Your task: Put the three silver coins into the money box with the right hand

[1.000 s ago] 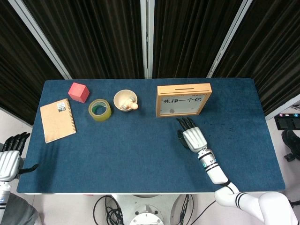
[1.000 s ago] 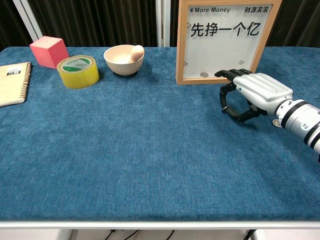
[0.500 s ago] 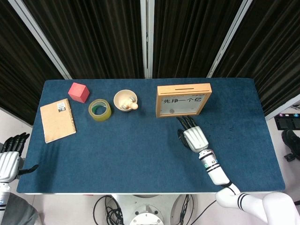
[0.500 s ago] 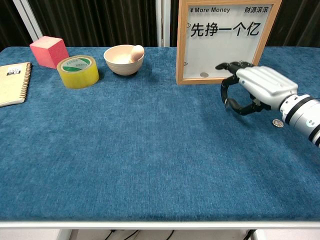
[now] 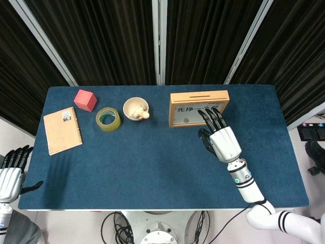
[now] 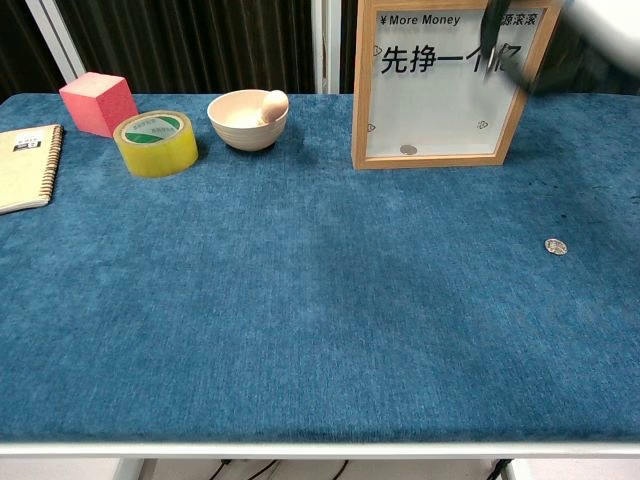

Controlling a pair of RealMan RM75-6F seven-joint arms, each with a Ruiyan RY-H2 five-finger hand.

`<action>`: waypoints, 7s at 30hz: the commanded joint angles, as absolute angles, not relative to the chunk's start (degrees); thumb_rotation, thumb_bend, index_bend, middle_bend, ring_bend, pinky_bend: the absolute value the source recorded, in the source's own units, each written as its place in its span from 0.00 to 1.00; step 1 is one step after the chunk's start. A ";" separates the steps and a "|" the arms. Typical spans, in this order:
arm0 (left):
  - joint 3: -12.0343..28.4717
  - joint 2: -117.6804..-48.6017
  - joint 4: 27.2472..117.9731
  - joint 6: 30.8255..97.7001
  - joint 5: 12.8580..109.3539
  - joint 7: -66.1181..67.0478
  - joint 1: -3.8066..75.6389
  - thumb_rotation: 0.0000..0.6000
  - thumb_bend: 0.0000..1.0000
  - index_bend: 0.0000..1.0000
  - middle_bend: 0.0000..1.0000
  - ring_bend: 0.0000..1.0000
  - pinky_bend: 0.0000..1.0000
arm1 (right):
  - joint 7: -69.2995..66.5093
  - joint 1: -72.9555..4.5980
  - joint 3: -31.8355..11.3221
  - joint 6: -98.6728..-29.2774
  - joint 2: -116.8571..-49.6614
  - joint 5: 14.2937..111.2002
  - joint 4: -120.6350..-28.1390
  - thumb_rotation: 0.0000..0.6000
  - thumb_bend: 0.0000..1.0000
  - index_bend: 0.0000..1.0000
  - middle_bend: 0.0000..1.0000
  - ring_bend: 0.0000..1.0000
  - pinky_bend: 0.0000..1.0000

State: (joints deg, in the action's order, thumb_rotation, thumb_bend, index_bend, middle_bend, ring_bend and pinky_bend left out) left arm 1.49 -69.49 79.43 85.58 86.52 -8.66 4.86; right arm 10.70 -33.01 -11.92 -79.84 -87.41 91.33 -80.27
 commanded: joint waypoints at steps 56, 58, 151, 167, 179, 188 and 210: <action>0.97 -66.65 81.88 86.14 88.34 -10.45 4.70 1.00 0.04 0.04 0.04 0.00 0.00 | 31.90 -51.83 -25.14 -69.16 -99.44 65.19 -59.35 1.00 0.48 0.73 0.04 0.00 0.00; 0.95 -66.68 81.82 86.11 88.33 -10.46 4.69 1.00 0.04 0.04 0.04 0.00 0.00 | 32.10 -51.83 -24.98 -69.26 -99.40 65.06 -59.44 1.00 0.48 0.73 0.04 0.00 0.00; 1.07 -69.84 79.53 83.62 86.35 -8.11 5.24 1.00 0.04 0.04 0.04 0.00 0.00 | -4.98 -21.80 0.75 -73.86 -90.14 88.81 -57.75 1.00 0.21 0.34 0.01 0.00 0.00; 1.11 -70.37 78.79 82.98 86.05 -8.22 5.48 1.00 0.04 0.04 0.04 0.00 0.00 | -7.08 -21.41 0.78 -72.47 -91.35 89.11 -55.38 1.00 0.26 0.39 0.02 0.00 0.00; 1.29 -70.23 78.37 82.85 85.73 -8.96 5.49 1.00 0.04 0.04 0.04 0.00 0.00 | -8.22 -21.86 0.80 -71.32 -93.47 89.65 -53.31 1.00 0.28 0.39 0.03 0.00 0.00; 1.33 -70.24 77.97 82.62 85.69 -9.40 5.61 1.00 0.04 0.04 0.04 0.00 0.00 | -8.34 -22.23 0.74 -70.50 -94.11 89.78 -53.06 1.00 0.30 0.40 0.03 0.00 0.00; 1.27 -70.21 77.46 82.67 85.70 -10.19 5.50 1.00 0.04 0.04 0.04 0.00 0.00 | -8.09 -22.56 0.66 -68.91 -95.11 89.47 -52.38 1.00 0.33 0.40 0.03 0.00 0.00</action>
